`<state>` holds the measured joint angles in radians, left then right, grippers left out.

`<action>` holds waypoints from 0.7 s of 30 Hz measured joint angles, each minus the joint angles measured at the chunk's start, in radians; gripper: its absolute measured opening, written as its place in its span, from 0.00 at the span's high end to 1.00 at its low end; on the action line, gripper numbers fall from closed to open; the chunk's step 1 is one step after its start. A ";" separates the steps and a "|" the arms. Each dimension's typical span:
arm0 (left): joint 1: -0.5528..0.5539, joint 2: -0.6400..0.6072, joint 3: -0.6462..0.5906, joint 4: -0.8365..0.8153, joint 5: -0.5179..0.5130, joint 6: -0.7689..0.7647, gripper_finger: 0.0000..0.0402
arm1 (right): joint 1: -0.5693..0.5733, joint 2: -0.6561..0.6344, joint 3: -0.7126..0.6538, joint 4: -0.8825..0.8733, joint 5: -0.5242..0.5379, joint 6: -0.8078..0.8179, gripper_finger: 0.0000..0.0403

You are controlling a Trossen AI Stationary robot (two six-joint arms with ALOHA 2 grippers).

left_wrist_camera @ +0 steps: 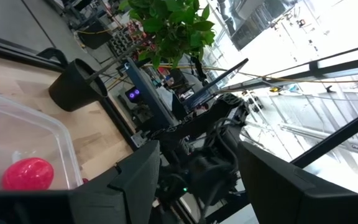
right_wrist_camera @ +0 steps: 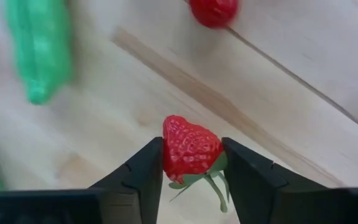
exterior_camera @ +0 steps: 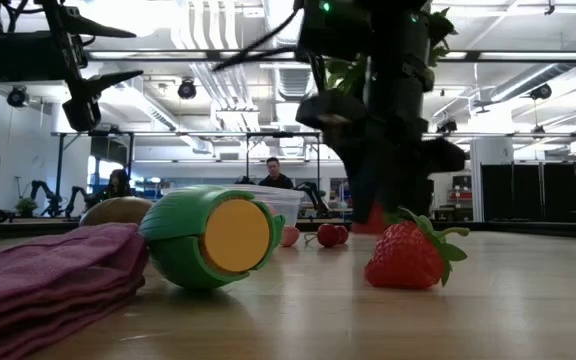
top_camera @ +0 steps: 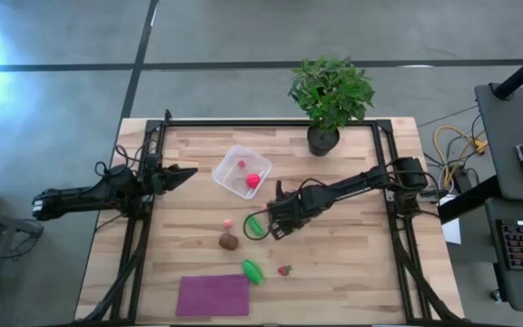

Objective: Pick and placing Produce into tupperware
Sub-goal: Put the top strawberry into the transparent bin

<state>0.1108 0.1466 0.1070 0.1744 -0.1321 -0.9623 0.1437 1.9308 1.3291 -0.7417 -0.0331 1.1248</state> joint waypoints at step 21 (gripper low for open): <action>0.000 0.010 0.000 0.001 -0.003 0.000 0.50 | -0.260 0.136 0.391 0.040 0.025 -0.304 0.64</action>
<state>0.1108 0.1562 0.1070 0.1753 -0.1349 -0.9623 -0.1159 2.0668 1.7197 -0.7017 -0.0080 0.8208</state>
